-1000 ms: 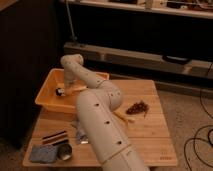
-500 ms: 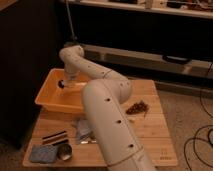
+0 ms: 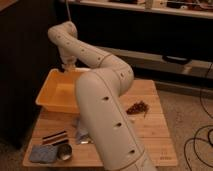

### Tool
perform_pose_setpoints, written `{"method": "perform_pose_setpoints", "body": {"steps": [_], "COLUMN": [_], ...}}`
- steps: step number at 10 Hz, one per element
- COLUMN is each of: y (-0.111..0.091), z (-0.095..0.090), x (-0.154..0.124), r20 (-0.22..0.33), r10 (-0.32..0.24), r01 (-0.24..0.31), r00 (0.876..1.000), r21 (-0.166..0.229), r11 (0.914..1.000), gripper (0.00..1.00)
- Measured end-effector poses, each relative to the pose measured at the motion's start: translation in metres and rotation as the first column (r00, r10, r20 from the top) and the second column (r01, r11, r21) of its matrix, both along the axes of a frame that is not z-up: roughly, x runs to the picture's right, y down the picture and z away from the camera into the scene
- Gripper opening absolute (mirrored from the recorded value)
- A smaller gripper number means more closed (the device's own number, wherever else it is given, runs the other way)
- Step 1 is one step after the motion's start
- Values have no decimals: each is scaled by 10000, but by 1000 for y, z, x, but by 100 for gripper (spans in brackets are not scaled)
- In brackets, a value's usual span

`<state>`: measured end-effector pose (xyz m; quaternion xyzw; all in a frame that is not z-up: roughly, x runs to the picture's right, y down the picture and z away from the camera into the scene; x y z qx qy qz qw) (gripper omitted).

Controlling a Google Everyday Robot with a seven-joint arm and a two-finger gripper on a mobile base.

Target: Wipe table surface with brush

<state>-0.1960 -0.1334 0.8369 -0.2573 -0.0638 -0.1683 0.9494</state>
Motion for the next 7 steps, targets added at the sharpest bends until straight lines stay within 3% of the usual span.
{"method": "perform_pose_setpoints", "body": {"steps": [1,3,5,7], "y": [-17,-33,-39,-33], "z": [-21,-45,-65,-75], "x": [10,25,43,60], "r20": [-417,-976,-1264,-1387], "r10": [-351,-747,-758,-477], "r01": [359,782,794,492], "r00": [9985,9924,9891,9892], "r21": [193,334,236,79], "r11": [9992,9964,9966,9988], "gripper": [0,0,0,0]}}
